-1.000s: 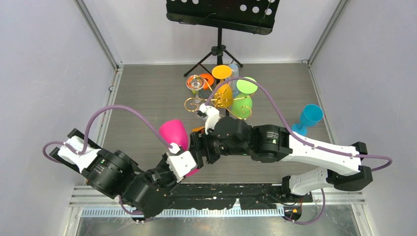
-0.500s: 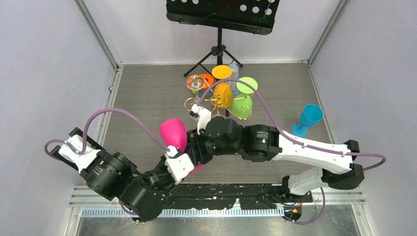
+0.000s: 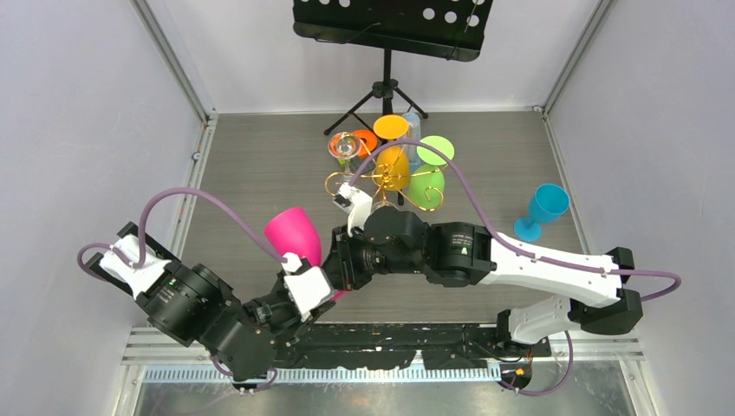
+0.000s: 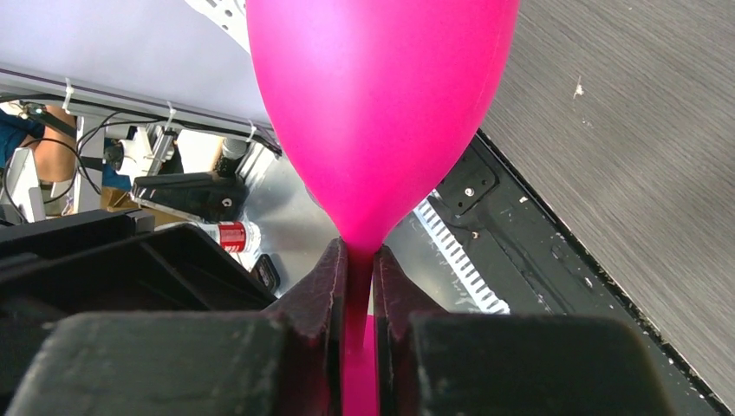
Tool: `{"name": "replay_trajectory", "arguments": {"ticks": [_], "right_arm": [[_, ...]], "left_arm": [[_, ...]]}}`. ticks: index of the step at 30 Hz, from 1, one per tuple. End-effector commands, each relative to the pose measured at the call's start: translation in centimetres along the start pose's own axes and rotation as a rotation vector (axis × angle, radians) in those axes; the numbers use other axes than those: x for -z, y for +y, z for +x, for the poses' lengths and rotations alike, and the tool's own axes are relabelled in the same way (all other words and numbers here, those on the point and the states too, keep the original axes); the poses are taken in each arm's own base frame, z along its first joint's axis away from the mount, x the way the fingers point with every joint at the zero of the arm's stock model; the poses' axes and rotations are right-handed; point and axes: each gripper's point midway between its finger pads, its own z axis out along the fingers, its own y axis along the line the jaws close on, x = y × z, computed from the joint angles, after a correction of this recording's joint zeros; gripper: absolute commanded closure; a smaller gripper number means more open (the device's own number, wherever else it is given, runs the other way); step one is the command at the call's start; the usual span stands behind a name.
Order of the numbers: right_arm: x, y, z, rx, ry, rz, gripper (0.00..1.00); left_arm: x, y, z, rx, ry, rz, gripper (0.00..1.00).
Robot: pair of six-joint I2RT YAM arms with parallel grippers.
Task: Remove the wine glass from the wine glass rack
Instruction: Place the wine glass at the center of the board.
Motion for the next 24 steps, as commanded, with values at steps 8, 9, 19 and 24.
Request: {"name": "replay_trajectory", "arguments": {"ticks": [8,9,19,24], "right_arm": [[4.0,0.5,-1.8,0.067,-0.11,-0.045,0.94],[4.1,0.1,-1.7,0.073,-0.111,-0.032,0.94],[9.5,-2.0,-3.8,0.182,-0.277,0.005,0.94],[12.1,-2.5,-5.0,0.252,-0.344,0.019,0.94]], "left_arm": [[-0.1,-0.9,-1.8,0.079,-0.106,0.084,0.32],[-0.1,-0.9,-2.0,0.084,-0.112,0.088,0.31],[-0.1,-0.9,-3.9,0.204,-0.208,0.221,0.22],[-0.7,-0.7,-4.5,0.222,-0.208,0.223,0.19]]}}
